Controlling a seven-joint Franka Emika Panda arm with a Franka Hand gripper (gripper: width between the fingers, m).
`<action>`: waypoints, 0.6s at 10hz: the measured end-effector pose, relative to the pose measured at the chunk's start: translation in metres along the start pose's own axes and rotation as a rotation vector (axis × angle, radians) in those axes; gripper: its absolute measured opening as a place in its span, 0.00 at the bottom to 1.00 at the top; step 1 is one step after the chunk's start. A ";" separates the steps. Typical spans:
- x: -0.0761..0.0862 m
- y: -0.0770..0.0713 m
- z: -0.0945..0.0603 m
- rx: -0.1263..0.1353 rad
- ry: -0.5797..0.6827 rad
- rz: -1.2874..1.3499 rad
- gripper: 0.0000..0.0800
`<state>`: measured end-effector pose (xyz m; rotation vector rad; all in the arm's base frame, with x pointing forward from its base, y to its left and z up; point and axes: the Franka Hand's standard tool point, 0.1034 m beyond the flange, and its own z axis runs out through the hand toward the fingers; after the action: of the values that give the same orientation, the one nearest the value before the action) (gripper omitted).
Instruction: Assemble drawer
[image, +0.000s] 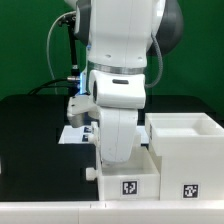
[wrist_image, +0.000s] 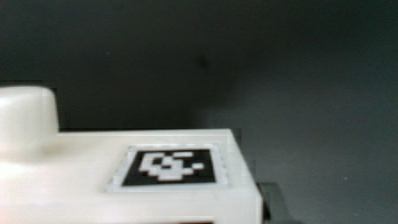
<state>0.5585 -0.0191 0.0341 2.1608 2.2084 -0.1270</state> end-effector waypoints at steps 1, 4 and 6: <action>0.003 0.000 0.002 0.002 0.001 0.014 0.05; 0.007 -0.001 0.007 0.008 0.001 0.049 0.05; 0.009 -0.003 0.008 0.009 0.002 0.064 0.05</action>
Offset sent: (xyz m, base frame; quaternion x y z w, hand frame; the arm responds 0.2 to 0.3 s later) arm 0.0001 0.0176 -0.0048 -0.0091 0.0062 0.0043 0.9999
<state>0.5555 -0.0112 0.0251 2.2339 2.1409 -0.1324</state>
